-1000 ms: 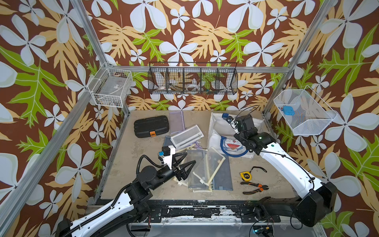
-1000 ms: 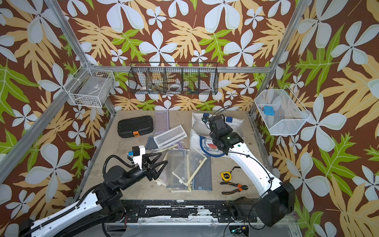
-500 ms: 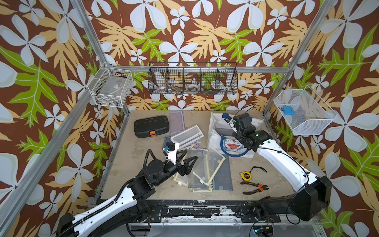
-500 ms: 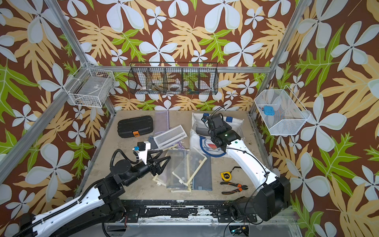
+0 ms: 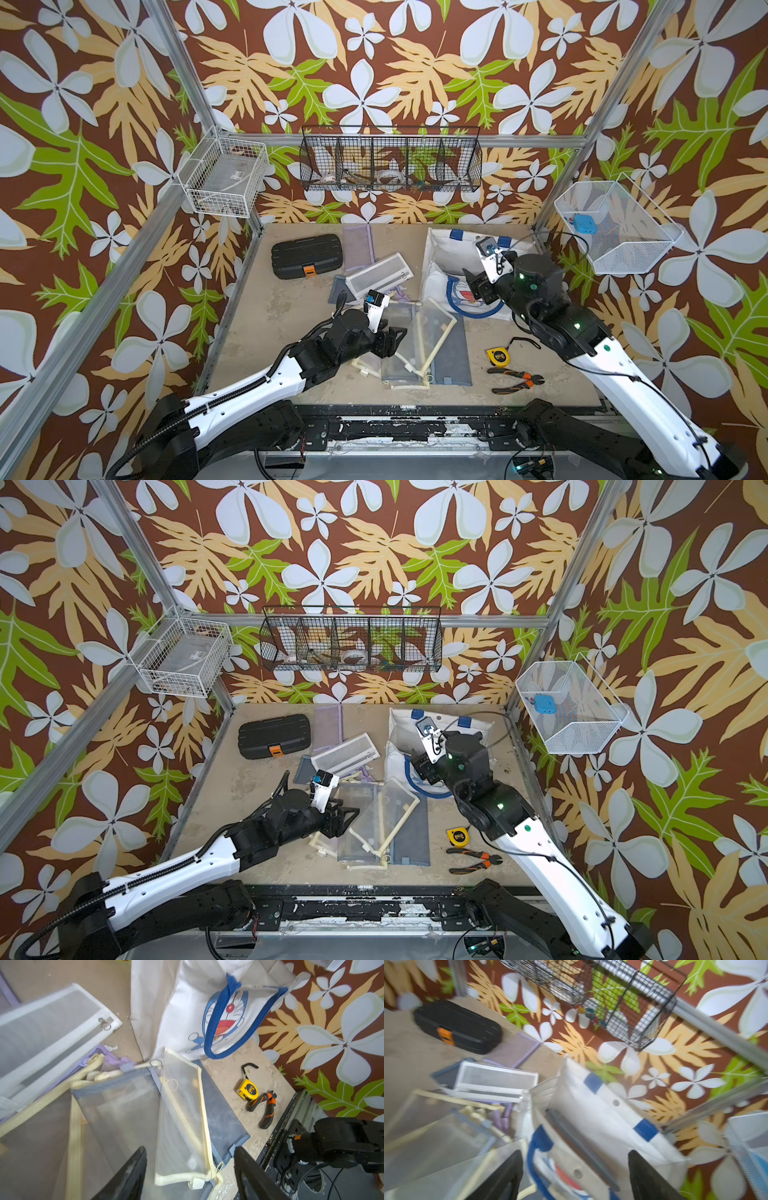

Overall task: Put the pencil pouch into the canvas bag
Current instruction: Place the pencil case in the canvas bag, then pick up the pencil case from the pencil case.

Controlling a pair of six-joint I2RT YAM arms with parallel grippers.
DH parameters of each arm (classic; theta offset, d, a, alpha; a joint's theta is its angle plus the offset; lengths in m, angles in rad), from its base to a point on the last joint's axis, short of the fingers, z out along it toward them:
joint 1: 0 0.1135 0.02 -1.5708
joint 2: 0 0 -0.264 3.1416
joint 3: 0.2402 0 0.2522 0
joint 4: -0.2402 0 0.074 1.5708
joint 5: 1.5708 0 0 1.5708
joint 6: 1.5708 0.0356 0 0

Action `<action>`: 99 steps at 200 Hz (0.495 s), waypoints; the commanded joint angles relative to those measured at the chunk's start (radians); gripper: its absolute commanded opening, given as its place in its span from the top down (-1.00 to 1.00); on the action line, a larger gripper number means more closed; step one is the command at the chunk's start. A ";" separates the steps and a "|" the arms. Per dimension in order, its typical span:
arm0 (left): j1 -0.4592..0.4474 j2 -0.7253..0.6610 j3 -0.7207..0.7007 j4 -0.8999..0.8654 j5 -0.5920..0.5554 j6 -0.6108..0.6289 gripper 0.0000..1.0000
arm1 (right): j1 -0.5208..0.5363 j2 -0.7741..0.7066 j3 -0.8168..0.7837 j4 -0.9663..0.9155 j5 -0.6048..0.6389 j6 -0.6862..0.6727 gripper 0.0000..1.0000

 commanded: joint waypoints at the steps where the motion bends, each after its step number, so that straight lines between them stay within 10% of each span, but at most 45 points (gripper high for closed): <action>1: 0.001 0.058 0.009 -0.015 0.035 -0.006 -0.31 | 0.001 -0.084 -0.113 0.078 -0.220 0.198 -0.64; 99: 0.081 0.373 0.118 0.024 0.166 -0.007 -0.22 | 0.041 -0.144 -0.672 0.420 -0.421 0.684 -0.85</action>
